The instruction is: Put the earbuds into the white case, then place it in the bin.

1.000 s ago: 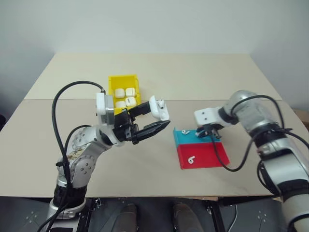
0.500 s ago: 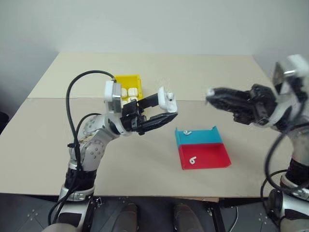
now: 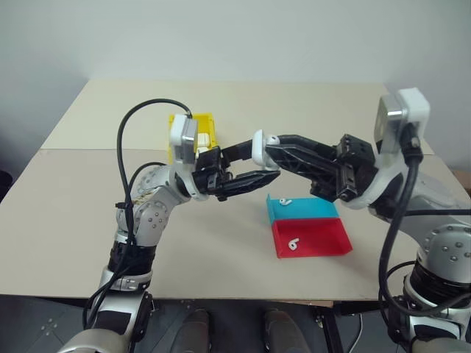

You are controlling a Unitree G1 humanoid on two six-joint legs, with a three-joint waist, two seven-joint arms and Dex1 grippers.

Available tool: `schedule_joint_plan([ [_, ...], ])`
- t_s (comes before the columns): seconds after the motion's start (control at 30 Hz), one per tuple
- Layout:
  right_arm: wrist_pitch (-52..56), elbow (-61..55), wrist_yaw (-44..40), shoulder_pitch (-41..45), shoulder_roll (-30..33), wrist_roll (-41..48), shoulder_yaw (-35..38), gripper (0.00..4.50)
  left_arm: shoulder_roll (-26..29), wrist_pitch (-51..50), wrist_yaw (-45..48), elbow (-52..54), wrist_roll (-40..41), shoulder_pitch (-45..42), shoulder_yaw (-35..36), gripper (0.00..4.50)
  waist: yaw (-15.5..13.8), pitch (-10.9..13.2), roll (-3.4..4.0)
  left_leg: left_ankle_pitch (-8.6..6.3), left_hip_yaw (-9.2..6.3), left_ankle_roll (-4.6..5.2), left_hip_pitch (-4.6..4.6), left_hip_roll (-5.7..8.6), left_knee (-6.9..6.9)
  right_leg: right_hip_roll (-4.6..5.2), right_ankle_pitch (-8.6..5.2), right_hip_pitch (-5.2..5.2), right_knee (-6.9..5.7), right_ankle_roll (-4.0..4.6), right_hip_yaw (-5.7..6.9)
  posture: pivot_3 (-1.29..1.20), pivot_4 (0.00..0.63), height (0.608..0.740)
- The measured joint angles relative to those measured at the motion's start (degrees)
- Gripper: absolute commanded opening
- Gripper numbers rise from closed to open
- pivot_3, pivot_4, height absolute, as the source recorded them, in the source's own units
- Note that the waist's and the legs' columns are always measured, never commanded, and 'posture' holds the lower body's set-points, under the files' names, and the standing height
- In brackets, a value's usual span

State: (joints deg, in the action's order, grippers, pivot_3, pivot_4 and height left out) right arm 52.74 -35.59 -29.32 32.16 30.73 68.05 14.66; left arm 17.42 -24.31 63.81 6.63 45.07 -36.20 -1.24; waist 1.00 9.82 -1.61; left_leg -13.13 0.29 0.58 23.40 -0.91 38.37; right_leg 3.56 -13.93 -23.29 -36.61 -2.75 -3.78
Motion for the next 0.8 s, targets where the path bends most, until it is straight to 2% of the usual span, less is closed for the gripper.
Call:
schedule_joint_plan([
  [0.4, -4.8, -0.5, -3.8, -3.6, 4.9, -3.8, -3.4, 0.64, 0.1, 0.1, -0.1, 0.2, -0.4, 1.5, -0.2, 2.84, 0.0, 0.0, 0.00, 0.00, 0.01, 0.00, 0.00, -0.03, 0.00, -0.04, 0.00, 0.01, 0.01, 0.00, -0.01, 0.00, 0.150, 0.740],
  [0.47, -5.3, -0.3, -4.3, -3.6, 5.3, -4.4, -4.0, 1.38, 0.1, 0.1, -0.2, 0.2, -0.5, 1.9, -0.1, 2.84, 0.0, 0.0, 0.00, 0.00, 0.01, 0.00, 0.01, -0.03, 0.00, -0.04, 0.00, 0.00, 0.03, 0.00, -0.01, 0.00, 0.150, 0.740],
  [0.63, -6.1, -0.3, -6.0, -3.6, 7.1, -5.6, -5.1, 2.91, 0.1, 0.2, -1.0, 0.4, -1.0, 2.5, 0.0, 2.84, -0.1, 0.0, 0.00, 0.00, 0.01, 0.00, 0.02, -0.03, 0.00, -0.03, 0.00, 0.00, 0.06, 0.00, -0.01, 0.00, 0.150, 0.740],
  [0.8, -6.5, -0.3, -8.1, -4.8, 8.4, -4.8, -4.3, 2.91, 0.0, 0.3, -1.6, 1.9, -1.1, 3.6, 0.1, 2.84, -0.1, 0.0, 0.00, 0.00, 0.00, 0.01, 0.02, -0.04, 0.00, -0.03, 0.00, 0.01, 0.06, 0.00, -0.01, 0.00, 0.150, 0.740],
])
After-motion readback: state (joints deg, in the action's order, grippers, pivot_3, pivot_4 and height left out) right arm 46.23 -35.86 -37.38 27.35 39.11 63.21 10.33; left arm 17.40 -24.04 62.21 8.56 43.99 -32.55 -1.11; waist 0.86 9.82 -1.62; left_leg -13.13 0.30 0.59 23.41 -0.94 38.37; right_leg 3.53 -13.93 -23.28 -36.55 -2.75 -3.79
